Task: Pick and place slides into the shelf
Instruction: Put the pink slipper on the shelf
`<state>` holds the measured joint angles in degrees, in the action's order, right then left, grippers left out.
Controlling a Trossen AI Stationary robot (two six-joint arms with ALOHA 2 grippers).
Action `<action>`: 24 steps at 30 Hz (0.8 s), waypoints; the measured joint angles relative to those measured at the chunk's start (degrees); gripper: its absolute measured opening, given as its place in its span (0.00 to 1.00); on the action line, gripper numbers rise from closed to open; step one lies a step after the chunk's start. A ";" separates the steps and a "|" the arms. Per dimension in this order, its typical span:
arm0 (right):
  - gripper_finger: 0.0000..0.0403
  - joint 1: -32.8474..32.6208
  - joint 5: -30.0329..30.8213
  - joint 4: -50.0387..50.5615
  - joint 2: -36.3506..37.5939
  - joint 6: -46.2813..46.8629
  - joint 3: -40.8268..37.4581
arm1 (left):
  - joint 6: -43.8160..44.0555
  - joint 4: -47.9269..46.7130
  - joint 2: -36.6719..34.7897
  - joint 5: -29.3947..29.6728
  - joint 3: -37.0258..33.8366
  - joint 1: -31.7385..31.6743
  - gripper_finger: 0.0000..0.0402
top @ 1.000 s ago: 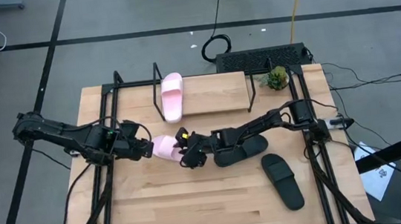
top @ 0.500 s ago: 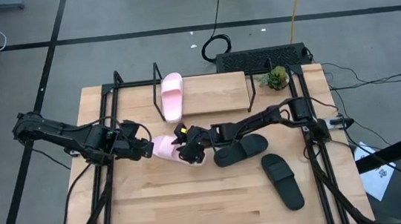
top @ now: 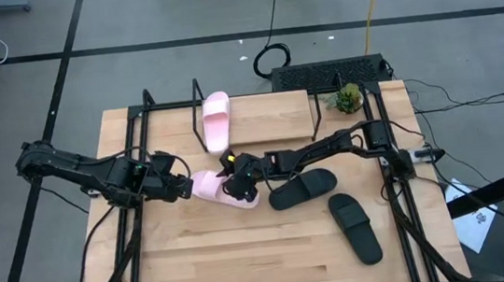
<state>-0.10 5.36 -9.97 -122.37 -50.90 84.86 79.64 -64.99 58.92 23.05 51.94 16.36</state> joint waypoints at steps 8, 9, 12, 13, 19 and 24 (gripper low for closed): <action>0.38 -0.37 -1.16 0.53 -0.04 -0.28 0.02 | -0.04 -0.02 0.00 0.10 0.00 0.00 0.57; 0.38 -0.39 -1.17 0.55 -0.04 -0.16 0.02 | -0.11 -0.01 0.00 0.16 0.00 0.00 0.57; 0.38 -0.37 -1.17 0.51 -0.71 1.00 0.03 | -0.24 -0.01 0.00 0.61 0.00 -0.01 0.57; 0.38 -0.37 -1.06 0.16 -1.12 0.96 0.07 | -0.26 -0.02 0.00 0.67 0.00 -0.01 0.57; 0.38 -0.82 1.84 -2.42 -3.48 -1.25 0.02 | -0.37 -0.28 0.02 1.00 0.00 -0.07 0.57; 0.38 -0.74 2.03 -4.03 -3.54 -1.13 0.02 | -0.22 -0.75 0.02 1.00 0.00 -0.13 0.57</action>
<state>-0.84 7.39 -14.00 -125.91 -52.03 84.88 79.42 -65.74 58.94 24.05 51.94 16.23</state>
